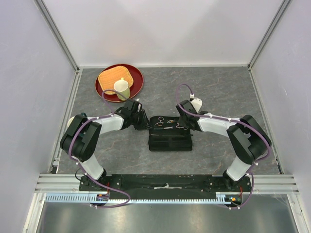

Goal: Sort the hair-cutting tools

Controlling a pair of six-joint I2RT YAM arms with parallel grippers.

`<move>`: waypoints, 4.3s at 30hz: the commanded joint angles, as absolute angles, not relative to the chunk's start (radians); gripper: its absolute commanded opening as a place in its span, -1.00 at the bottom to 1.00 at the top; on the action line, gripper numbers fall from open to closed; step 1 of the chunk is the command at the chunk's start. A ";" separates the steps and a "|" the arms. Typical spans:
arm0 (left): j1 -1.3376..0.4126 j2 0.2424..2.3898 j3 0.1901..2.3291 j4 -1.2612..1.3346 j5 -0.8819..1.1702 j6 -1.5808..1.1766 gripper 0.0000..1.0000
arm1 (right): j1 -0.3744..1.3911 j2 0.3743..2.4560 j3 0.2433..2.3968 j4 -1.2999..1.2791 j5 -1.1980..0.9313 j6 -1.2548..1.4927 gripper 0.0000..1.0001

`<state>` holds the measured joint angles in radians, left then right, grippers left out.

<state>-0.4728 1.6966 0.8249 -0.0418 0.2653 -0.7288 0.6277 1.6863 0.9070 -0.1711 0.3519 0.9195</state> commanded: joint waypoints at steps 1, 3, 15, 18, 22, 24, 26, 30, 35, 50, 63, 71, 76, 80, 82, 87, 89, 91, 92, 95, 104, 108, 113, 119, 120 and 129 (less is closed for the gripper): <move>-0.488 1.712 0.813 -0.005 0.293 -0.765 -0.41 | 0.647 1.704 0.942 -0.111 0.318 0.979 -1.00; -0.491 1.712 0.811 -0.005 0.298 -0.770 -0.40 | 0.653 1.709 0.937 -0.097 0.316 1.003 -1.00; -0.506 1.721 0.813 0.029 0.307 -0.788 -0.41 | 0.692 1.772 0.959 -0.048 0.262 1.066 -1.00; -0.508 1.723 0.815 0.031 0.308 -0.790 -0.41 | 0.704 1.781 0.971 -0.048 0.255 1.068 -1.00; -0.511 1.729 0.818 0.037 0.313 -0.795 -0.41 | 0.727 1.792 0.991 -0.058 0.258 1.071 -1.00; -0.511 1.732 0.819 0.037 0.314 -0.796 -0.41 | 0.741 1.798 0.997 -0.063 0.264 1.069 -1.00; -0.511 1.733 0.819 0.038 0.314 -0.796 -0.41 | 0.756 1.807 1.011 -0.074 0.279 1.051 -1.00; -0.512 1.732 0.819 0.041 0.314 -0.799 -0.38 | 0.793 1.815 1.043 -0.117 0.330 1.022 -1.00; -0.512 1.730 0.818 0.041 0.307 -0.807 -0.34 | 0.837 1.822 1.074 -0.175 0.402 1.002 -0.89; -0.512 1.706 0.822 0.006 0.255 -0.792 -0.18 | 0.845 1.730 1.143 -0.304 0.573 0.884 0.07; -0.512 1.488 0.801 -0.144 0.112 -0.739 0.29 | 0.753 1.433 0.985 -0.416 0.615 0.767 0.28; -0.512 1.258 0.661 -0.271 0.002 -0.749 0.28 | 0.673 1.269 0.779 -0.546 0.578 0.818 -0.04; -0.512 1.135 0.575 -0.363 -0.076 -0.801 0.10 | 0.673 1.220 0.675 -0.563 0.500 0.819 -0.52; -0.512 1.057 0.517 -0.419 -0.100 -0.848 0.03 | 0.684 1.201 0.617 -0.462 0.373 0.763 -0.71; -0.512 1.017 0.491 -0.445 -0.106 -0.871 0.01 | 0.710 1.186 0.603 -0.424 0.332 0.761 -0.72; -0.512 0.970 0.477 -0.511 -0.120 -0.893 -0.01 | 0.759 1.275 0.614 -0.384 0.258 0.768 -0.73; -0.512 0.968 0.476 -0.529 -0.114 -0.894 -0.02 | 0.782 1.298 0.617 -0.352 0.230 0.775 -0.77; -0.512 0.965 0.468 -0.531 -0.094 -0.897 -0.04 | 0.808 1.322 0.629 -0.328 0.184 0.767 -0.81; -0.512 0.963 0.459 -0.532 -0.089 -0.900 -0.05 | 0.821 1.341 0.637 -0.274 0.132 0.759 -0.84; -0.512 0.960 0.445 -0.529 -0.084 -0.902 -0.06 | 0.868 1.365 0.644 -0.128 0.042 0.753 -0.77; -0.512 1.000 0.404 -0.422 -0.061 -0.897 -0.06 | 0.925 1.480 0.883 -0.138 -0.091 0.647 -0.50; -0.512 1.032 0.400 -0.347 -0.066 -0.887 -0.06 | 0.919 1.430 0.965 -0.313 0.110 0.624 -0.23; -0.512 1.094 0.385 -0.208 -0.066 -0.876 -0.06 | 0.817 1.390 0.991 -0.313 0.340 0.566 0.20; -0.512 1.196 0.359 -0.024 -0.017 -0.853 -0.06 | 0.634 1.570 1.049 -0.296 0.359 0.575 0.11; -0.512 1.209 0.356 -0.005 -0.009 -0.851 -0.06 | 0.615 1.603 1.057 -0.292 0.350 0.583 0.06; -0.512 1.184 0.348 0.107 0.003 -0.802 -0.05 | 0.566 1.795 1.060 -0.224 0.163 0.601 -0.36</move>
<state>-0.5110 1.2324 0.3832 0.0715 0.0254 -0.8631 0.5598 1.8080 1.0683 -0.2615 0.2764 0.5888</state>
